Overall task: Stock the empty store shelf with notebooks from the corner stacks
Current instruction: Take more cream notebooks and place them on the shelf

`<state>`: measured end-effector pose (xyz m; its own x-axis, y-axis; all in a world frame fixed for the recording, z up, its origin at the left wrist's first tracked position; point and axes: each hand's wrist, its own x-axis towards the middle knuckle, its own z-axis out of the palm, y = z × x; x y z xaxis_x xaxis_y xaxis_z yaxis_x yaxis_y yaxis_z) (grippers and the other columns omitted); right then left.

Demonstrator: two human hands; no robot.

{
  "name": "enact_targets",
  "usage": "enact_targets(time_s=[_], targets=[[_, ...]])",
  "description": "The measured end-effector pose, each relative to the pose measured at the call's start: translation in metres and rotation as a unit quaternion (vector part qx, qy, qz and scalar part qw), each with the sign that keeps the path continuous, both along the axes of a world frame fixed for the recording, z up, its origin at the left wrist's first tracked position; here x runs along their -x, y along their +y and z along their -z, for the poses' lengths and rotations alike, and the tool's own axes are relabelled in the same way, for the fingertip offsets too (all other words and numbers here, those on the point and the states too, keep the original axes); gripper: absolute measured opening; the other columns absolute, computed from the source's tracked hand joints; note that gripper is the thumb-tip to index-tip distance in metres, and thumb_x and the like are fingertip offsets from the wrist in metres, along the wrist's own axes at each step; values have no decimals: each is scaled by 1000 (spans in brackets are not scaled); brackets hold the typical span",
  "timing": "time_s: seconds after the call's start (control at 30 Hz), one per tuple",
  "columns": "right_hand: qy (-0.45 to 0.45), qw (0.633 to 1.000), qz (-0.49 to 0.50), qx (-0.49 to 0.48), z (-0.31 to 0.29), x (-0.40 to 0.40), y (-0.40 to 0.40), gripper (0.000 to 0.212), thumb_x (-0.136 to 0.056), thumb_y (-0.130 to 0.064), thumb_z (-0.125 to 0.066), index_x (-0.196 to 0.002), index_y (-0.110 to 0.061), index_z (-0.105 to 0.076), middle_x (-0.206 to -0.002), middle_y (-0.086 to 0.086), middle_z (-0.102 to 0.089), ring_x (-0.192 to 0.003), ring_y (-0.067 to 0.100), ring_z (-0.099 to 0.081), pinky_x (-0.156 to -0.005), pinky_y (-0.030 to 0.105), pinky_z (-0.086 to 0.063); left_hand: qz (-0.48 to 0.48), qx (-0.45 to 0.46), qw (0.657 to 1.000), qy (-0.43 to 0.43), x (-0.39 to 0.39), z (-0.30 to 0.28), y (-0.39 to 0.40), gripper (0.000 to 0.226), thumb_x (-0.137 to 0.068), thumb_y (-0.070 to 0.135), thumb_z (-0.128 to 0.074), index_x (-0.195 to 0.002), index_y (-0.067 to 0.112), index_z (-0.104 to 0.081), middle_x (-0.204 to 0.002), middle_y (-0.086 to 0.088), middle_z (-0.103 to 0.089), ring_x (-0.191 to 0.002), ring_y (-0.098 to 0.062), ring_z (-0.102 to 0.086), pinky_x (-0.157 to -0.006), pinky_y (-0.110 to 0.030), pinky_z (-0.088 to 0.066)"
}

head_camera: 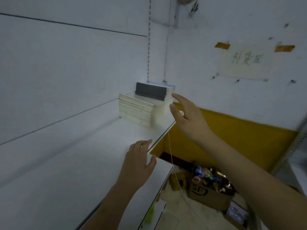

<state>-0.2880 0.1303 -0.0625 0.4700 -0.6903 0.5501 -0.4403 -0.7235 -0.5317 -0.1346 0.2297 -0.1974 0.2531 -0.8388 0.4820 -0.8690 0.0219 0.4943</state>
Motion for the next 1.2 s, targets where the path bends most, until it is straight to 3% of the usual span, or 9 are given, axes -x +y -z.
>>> enact_targets(time_s=[0.2,0.33,0.57,0.73,0.8,0.87,0.93,1.07,1.2], targets=[[14,999,-19,-24,11,-36,-102,61,-98,-53,-35,-151,-24,-26,-156,-7,-30,-141,10,-27,-113,26,-23,-40,-39,998,-25,-32,7,-88,54,-94,44,-50,-141,19,-45,-139,-1,-50,-127,-19,-44,-100,-31,-39],[50,994,-79,-47,19,-74,-163,63,-99,-50,-35,-153,-21,-22,-157,-4,-26,-143,12,-23,-111,20,-15,-90,-79,993,-16,-60,18,-122,77,-81,62,-23,-144,21,-42,-140,1,-47,-126,-20,-44,-99,-32,-39],[137,971,-194,-39,74,-135,-224,80,-87,-70,-16,-147,-20,-35,-151,-1,-38,-141,16,-31,-118,34,-13,-183,-80,980,-19,-75,35,-133,70,-87,71,-18,-135,32,-52,-130,17,-52,-121,-3,-47,-98,-20,-33],[-44,979,-197,23,104,-136,-198,60,-95,-62,-28,-133,-25,-56,-137,-6,-55,-129,12,-47,-109,34,-34,-203,-19,960,190,-63,10,-131,44,-95,58,-37,-122,33,-61,-123,26,-61,-116,8,-53,-106,-21,-38],[-78,972,-218,31,107,-130,-186,54,-99,-57,-29,-133,-26,-57,-139,-9,-53,-132,9,-43,-110,31,-30,-197,55,899,388,-60,-5,-137,55,-94,63,-35,-125,25,-61,-125,12,-66,-114,-7,-62,-104,-33,-43],[-78,960,-265,47,110,-125,-175,51,-100,-53,-30,-133,-25,-56,-140,-10,-52,-134,8,-40,-112,32,-26,-157,194,764,596,-56,-22,-140,66,-93,65,-33,-130,16,-56,-129,-10,-65,-113,-27,-65,-96,-44,-49],[-42,937,-336,83,116,-122,-162,50,-100,-51,-33,-132,-21,-57,-139,-7,-53,-133,10,-41,-113,36,-26,-128,275,659,689,-49,-35,-138,67,-91,63,-33,-130,13,-56,-127,-18,-64,-112,-37,-64,-88,-48,-56],[51,878,-469,79,130,-122,-144,60,-100,-59,-25,-143,-21,-45,-152,-8,-38,-143,6,-24,-116,36,-21,-133,319,583,736,-41,-31,-128,46,-95,39,-47,-127,8,-58,-115,-21,-69,-99,-38,-69,-77,-49,-59],[-82,908,-408,43,102,-118,-161,46,-102,-45,-35,-129,-17,-59,-140,-5,-53,-133,10,-43,-114,30,-29,-166,365,546,736,-43,-19,-107,41,-95,20,-47,-134,11,-54,-122,-20,-66,-105,-40,-67,-83,-60,-54]])
